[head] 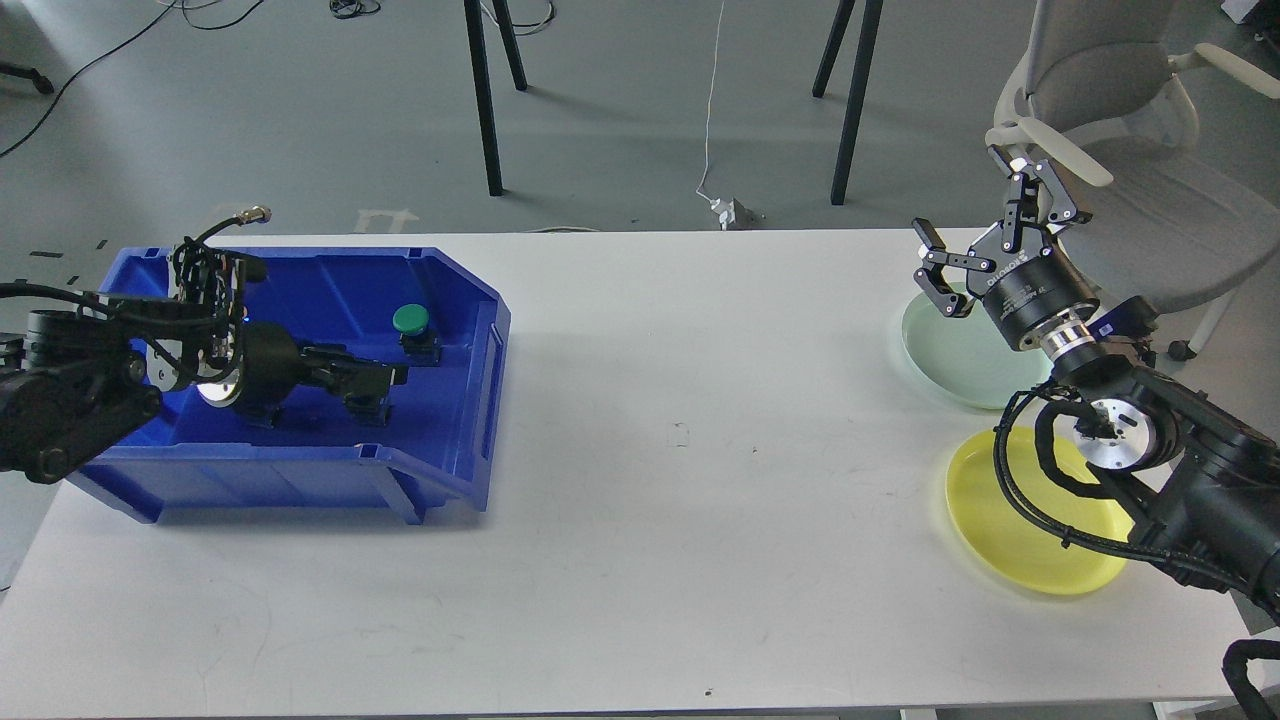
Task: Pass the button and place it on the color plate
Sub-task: 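Grasp the yellow button in the bin with the left gripper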
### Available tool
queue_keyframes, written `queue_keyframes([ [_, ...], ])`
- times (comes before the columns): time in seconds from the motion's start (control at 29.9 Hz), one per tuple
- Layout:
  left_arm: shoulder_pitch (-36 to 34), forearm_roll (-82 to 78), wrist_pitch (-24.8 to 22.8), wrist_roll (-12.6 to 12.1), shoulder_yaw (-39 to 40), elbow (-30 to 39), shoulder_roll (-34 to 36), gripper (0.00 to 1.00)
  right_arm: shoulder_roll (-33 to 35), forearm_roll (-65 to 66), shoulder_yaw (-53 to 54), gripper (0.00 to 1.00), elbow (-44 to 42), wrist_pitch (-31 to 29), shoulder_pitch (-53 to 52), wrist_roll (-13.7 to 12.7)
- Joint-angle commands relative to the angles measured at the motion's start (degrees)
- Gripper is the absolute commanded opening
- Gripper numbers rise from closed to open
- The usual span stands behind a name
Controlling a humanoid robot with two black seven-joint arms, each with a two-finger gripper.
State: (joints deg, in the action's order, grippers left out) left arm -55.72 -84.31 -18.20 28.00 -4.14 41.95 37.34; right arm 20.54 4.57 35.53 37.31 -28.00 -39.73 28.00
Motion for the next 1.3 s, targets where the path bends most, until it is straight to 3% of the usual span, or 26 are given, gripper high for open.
queue_keyframes([
  [0.0, 0.2, 0.0, 0.0, 0.0, -0.2, -0.3, -0.2, 0.98, -0.1, 0.0, 0.1, 0.99, 0.0, 0.0, 0.0, 0.0],
  [0.43, 0.4, 0.0, 0.1, 0.0, -2.0, -2.0, -0.3, 0.95, -0.1, 0.0, 0.1, 0.99, 0.0, 0.0, 0.3, 0.0],
  [0.57, 0.4, 0.0, 0.3, 0.0, -2.0, -2.0, -0.3, 0.75, -0.1, 0.0, 0.1, 0.99, 0.0, 0.0, 0.3, 0.0],
  [0.8, 0.4, -0.1, 0.5, 0.0, -2.0, -2.0, -0.3, 0.69, -0.1, 0.0, 0.1, 0.99, 0.0, 0.0, 0.4, 0.0],
  [1.27, 0.3, -0.1, 0.3, 0.0, -2.1, -2.0, -1.0, 0.31, -0.1, 0.0, 0.1, 0.99, 0.0, 0.0, 0.4, 0.0],
])
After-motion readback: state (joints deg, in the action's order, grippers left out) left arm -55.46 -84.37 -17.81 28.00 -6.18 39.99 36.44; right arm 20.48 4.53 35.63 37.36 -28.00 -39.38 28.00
